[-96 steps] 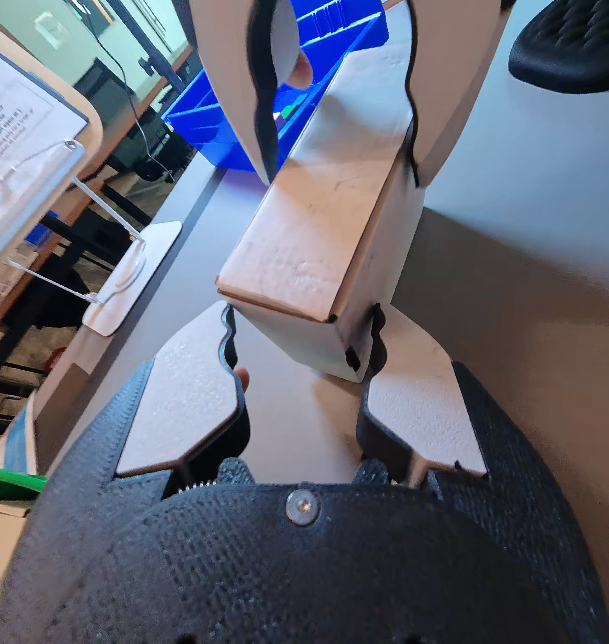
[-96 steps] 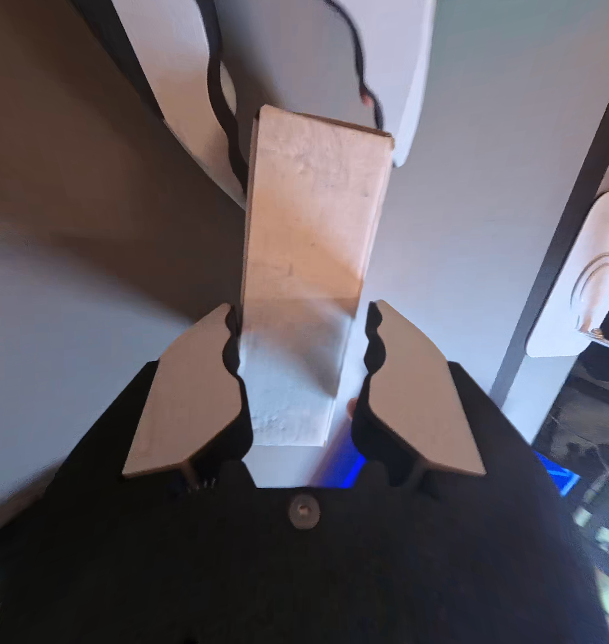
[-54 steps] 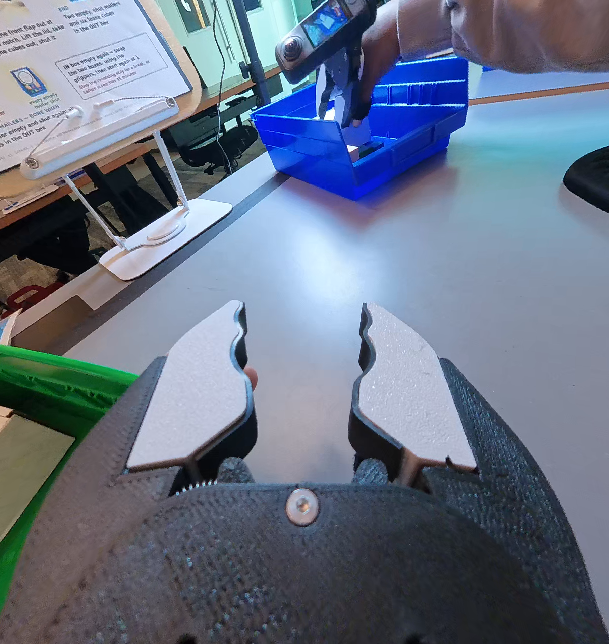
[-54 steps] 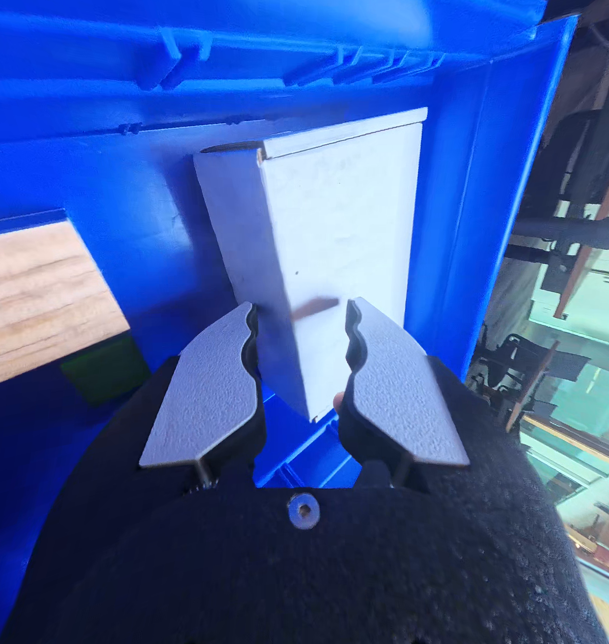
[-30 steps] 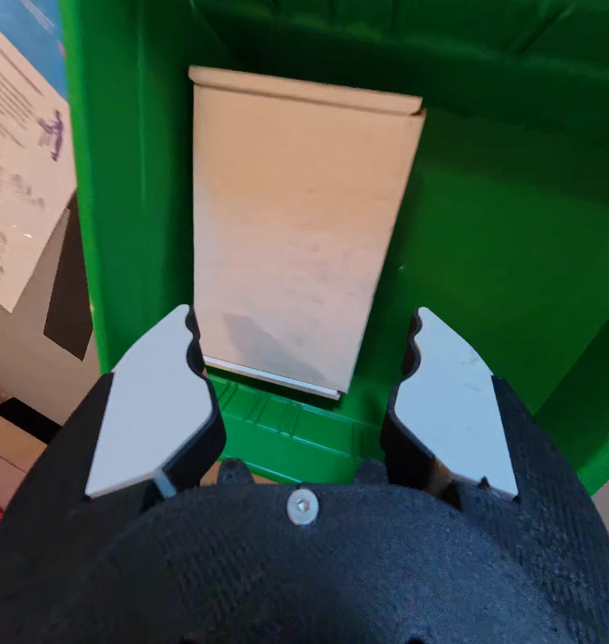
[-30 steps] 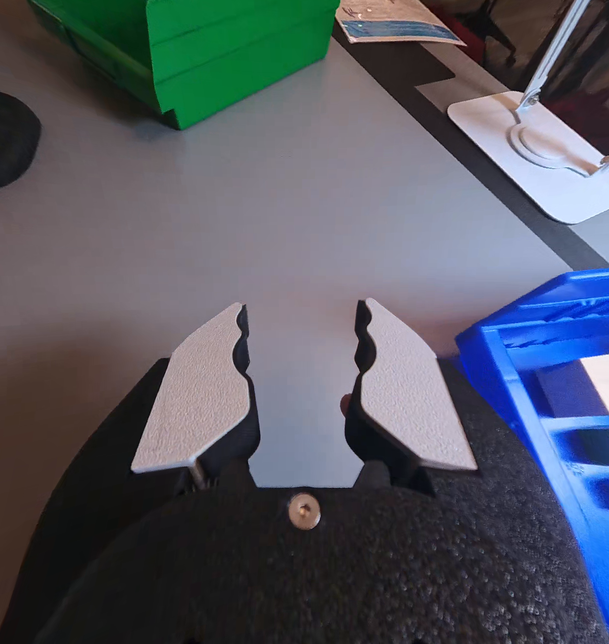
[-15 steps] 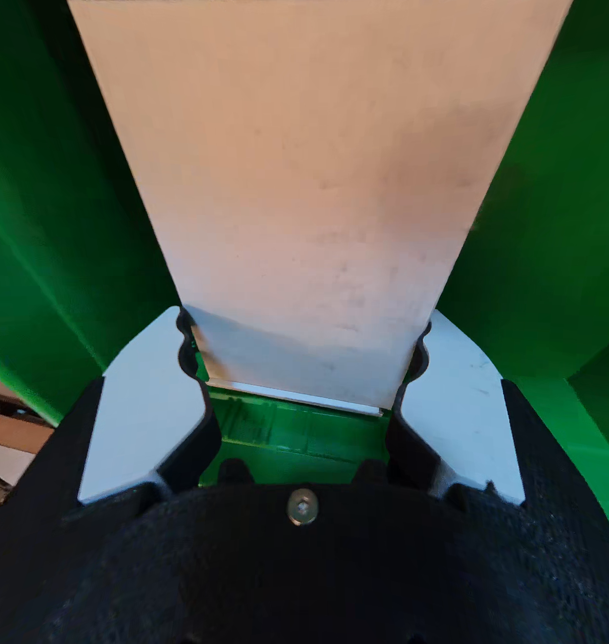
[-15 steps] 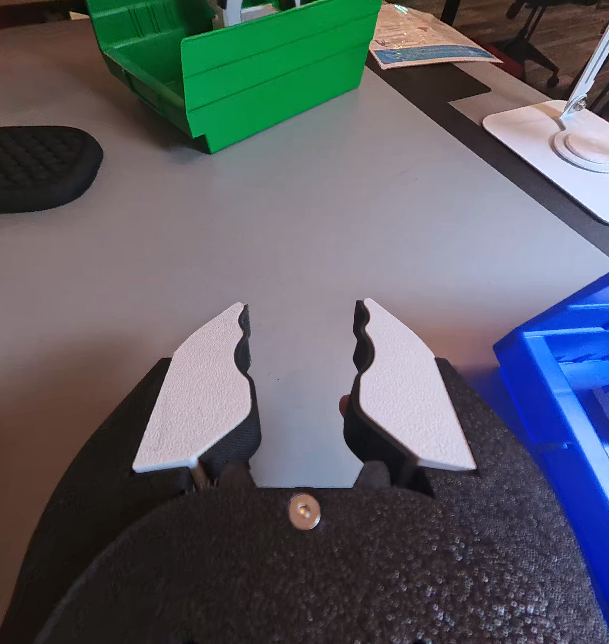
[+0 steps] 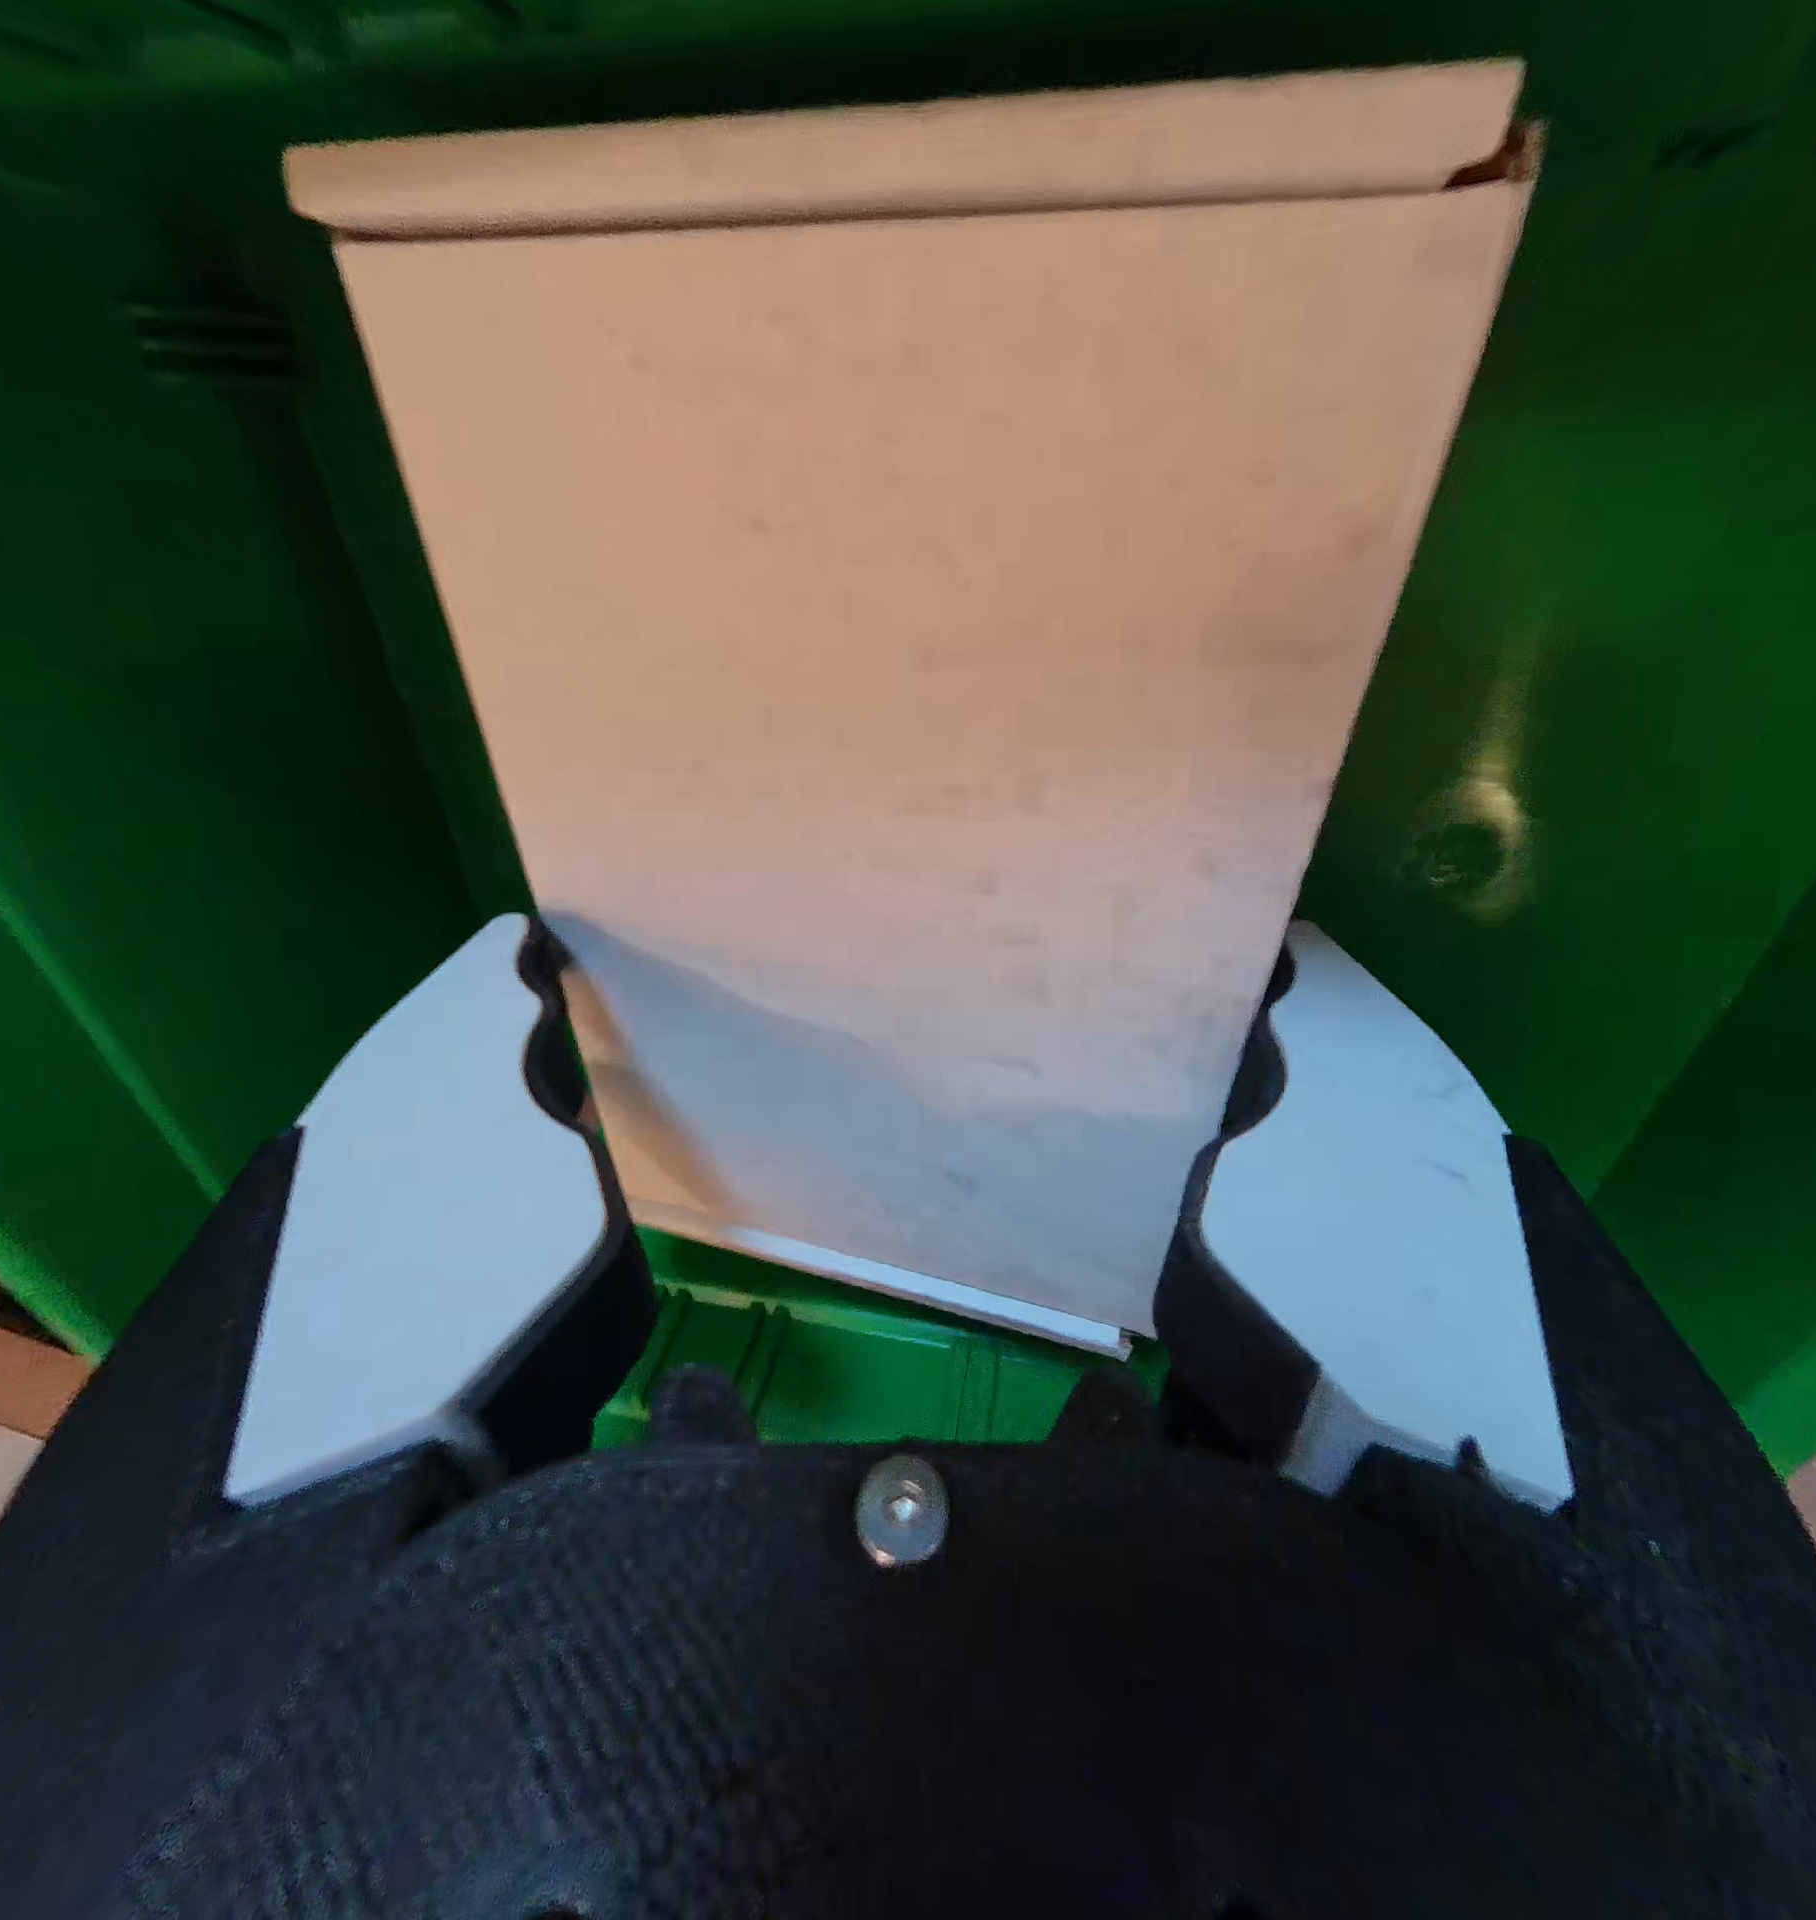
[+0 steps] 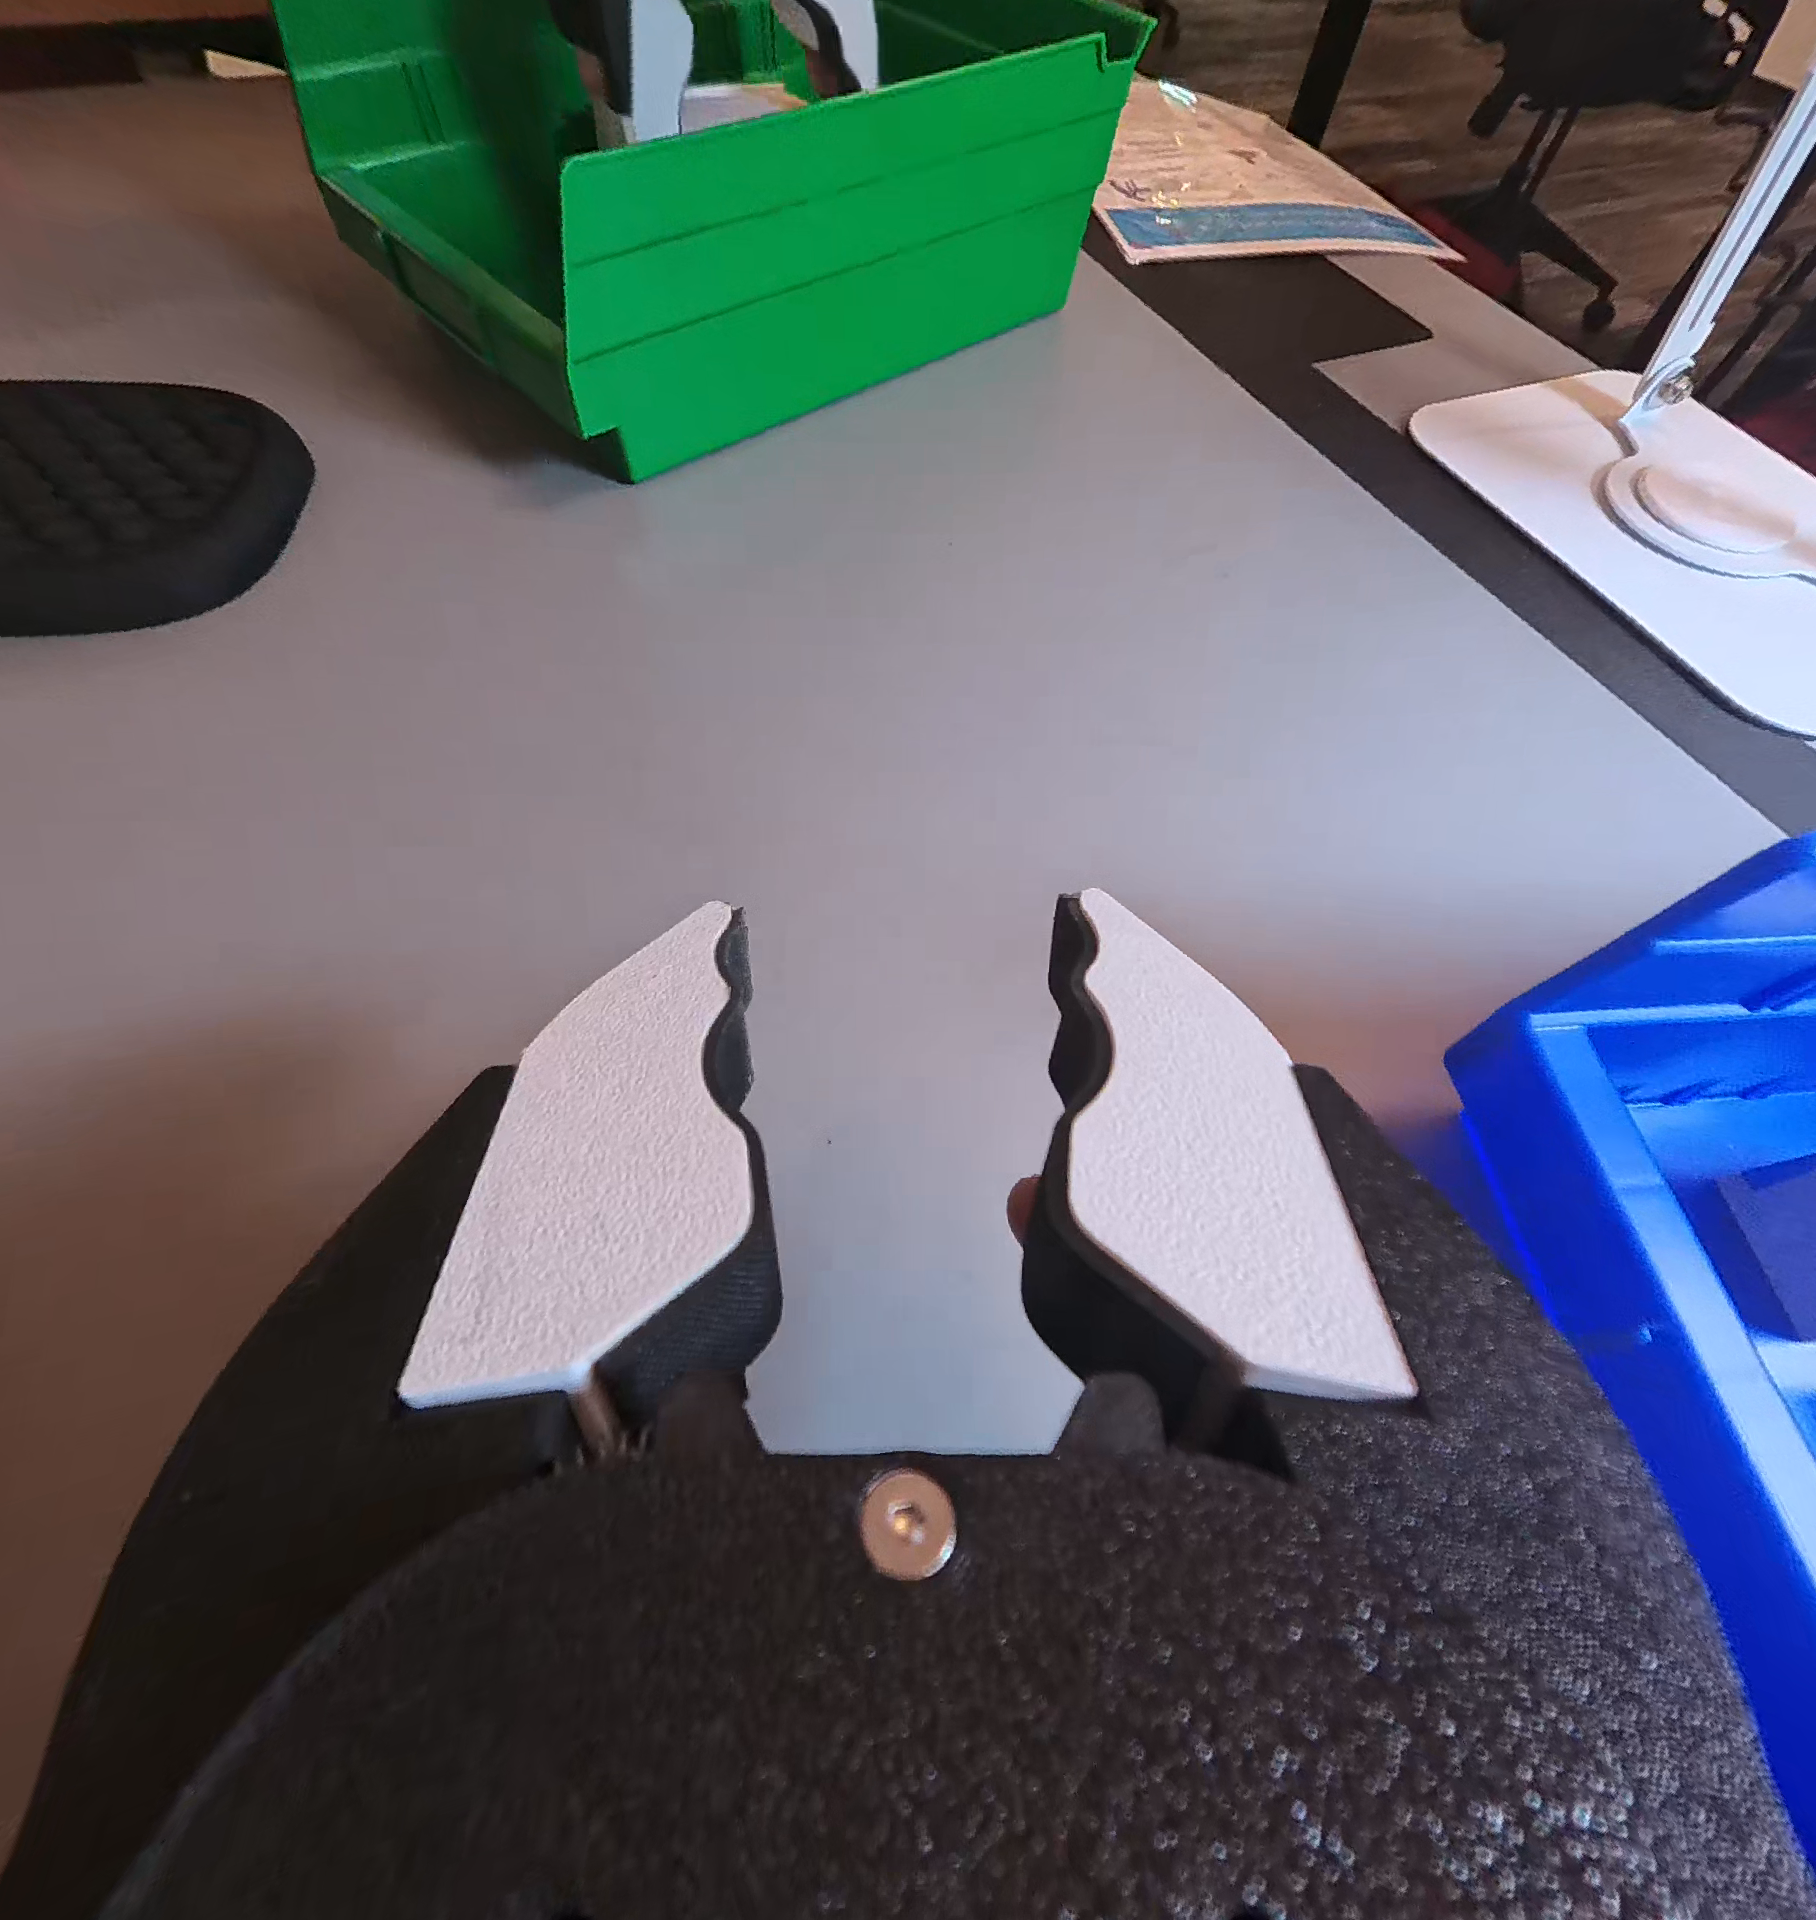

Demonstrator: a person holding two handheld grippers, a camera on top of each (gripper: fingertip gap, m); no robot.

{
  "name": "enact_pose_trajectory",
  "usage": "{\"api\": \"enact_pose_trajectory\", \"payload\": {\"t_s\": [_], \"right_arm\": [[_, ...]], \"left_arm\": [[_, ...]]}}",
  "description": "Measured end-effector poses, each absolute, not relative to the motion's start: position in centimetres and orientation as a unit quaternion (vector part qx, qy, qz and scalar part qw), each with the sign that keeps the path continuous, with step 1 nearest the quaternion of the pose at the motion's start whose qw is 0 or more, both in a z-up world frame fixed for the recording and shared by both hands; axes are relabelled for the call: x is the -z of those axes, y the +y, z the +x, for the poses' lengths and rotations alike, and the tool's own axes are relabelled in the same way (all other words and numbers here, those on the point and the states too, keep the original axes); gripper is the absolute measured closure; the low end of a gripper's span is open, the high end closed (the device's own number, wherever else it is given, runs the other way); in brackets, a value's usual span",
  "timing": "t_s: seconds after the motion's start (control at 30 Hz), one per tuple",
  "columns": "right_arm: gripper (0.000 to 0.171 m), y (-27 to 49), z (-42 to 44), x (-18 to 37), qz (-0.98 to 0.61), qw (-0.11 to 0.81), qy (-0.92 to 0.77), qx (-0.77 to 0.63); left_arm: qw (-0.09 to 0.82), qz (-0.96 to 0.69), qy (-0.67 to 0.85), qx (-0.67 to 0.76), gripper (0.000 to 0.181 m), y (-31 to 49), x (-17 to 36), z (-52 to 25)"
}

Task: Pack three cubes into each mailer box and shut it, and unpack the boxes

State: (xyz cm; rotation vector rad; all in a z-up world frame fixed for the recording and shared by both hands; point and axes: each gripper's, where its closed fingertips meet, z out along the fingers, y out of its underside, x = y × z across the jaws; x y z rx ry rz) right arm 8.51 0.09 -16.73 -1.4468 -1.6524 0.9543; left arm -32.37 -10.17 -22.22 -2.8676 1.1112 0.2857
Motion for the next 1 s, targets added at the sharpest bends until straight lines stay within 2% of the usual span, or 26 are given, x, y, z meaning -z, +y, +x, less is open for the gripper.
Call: {"api": "enact_pose_trajectory", "payload": {"t_s": [0.03,0.1,0.13,0.2,0.23,0.37,0.47,0.6,0.73,0.87,0.9,1.0], "right_arm": [[0.116,0.1,8.6,16.6,-0.561,0.370,-0.642,-0.370],[0.115,-0.1,8.5,16.2,-0.556,0.376,-0.641,-0.372],[0.115,-0.2,8.5,16.1,-0.554,0.375,-0.642,-0.375],[0.115,-0.6,8.3,16.0,-0.549,0.378,-0.646,-0.374],[0.115,-0.8,8.2,16.0,-0.545,0.379,-0.649,-0.371],[0.115,-1.4,8.2,15.7,-0.536,0.388,-0.656,-0.363],[0.114,-1.5,8.3,15.6,-0.535,0.390,-0.654,-0.365],[0.114,-1.2,8.3,15.9,-0.539,0.386,-0.652,-0.367],[0.114,-1.1,8.2,16.9,-0.546,0.372,-0.655,-0.367],[0.113,-0.7,8.2,18.0,-0.555,0.361,-0.657,-0.360],[0.113,-0.5,8.2,18.2,-0.558,0.359,-0.656,-0.360],[0.114,-0.1,8.1,18.3,-0.563,0.354,-0.650,-0.368]], "left_arm": [[0.045,-0.928,0.358,-0.091,0.066,-10.1,21.4,-32.2],[0.100,-0.931,0.342,-0.079,0.109,-9.8,18.9,-31.7],[0.119,-0.933,0.331,-0.078,0.121,-9.8,17.8,-31.8],[0.122,-0.932,0.329,-0.095,0.139,-10.4,16.9,-32.4],[0.122,-0.930,0.330,-0.108,0.140,-10.6,16.8,-32.6],[0.112,-0.930,0.326,-0.125,0.116,-11.0,17.5,-32.8],[0.089,-0.935,0.326,-0.113,0.085,-11.2,18.2,-32.5],[0.052,-0.937,0.331,-0.093,0.057,-11.0,19.2,-32.5],[-0.005,-0.940,0.334,-0.071,0.048,-10.4,20.6,-34.0],[-0.032,-0.932,0.359,-0.032,0.049,-9.3,23.0,-33.1],[-0.050,-0.924,0.378,-0.038,0.043,-9.4,23.7,-33.0],[-0.036,-0.920,0.389,-0.034,0.044,-9.0,23.6,-32.6]]}}
